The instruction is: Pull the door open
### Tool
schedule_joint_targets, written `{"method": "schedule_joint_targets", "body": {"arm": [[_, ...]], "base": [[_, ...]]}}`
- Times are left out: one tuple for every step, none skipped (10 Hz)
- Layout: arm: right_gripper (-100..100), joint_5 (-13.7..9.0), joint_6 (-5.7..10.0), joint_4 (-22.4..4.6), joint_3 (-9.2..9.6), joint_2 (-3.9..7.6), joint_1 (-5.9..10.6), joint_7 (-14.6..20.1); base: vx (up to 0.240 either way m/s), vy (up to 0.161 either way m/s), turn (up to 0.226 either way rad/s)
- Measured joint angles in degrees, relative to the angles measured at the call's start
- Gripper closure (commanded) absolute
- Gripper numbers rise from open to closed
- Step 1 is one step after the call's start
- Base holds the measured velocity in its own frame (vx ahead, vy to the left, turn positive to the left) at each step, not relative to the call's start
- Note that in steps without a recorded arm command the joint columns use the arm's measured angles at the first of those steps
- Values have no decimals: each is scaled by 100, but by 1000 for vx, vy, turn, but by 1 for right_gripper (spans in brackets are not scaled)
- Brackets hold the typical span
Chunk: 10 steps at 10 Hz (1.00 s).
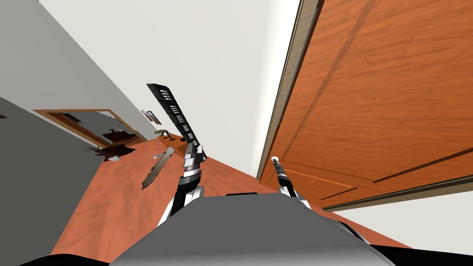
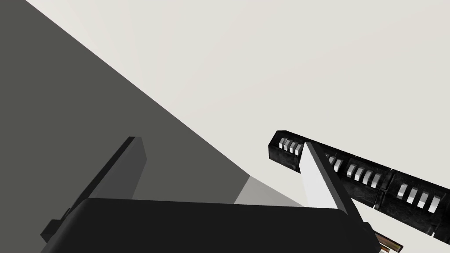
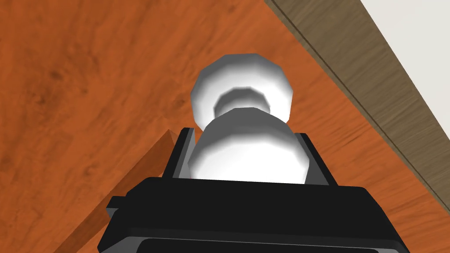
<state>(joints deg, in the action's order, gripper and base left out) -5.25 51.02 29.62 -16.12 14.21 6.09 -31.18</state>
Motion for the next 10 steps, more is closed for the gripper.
{"method": "schedule_joint_targets", "body": {"arm": [[100,-12,2,-9,-1,1,5,107],[100,-36,-2,-4,-5,4,-2,248],[100,-68,-3,-7,-10,10,-2,409],[100,-83,1,-21,-11,13,7,534],[100,-108,-11,1,-15,9,-6,678],[100,-121,-3,-24,-16,13,5,787],[100,-145,1,-30,-19,18,3,930],[100,-180,-2,-32,-24,23,0,1092],[100,-195,-8,-25,-24,19,-2,1224],[100,-219,-15,-17,-26,20,-9,1375]], "base": [[-22,-8,58],[-37,-11,79],[-32,-7,34],[-29,-7,50],[-25,-7,31],[-29,-7,57],[-40,-12,82],[-30,-18,33],[-29,-12,59],[-22,-5,29]]}}
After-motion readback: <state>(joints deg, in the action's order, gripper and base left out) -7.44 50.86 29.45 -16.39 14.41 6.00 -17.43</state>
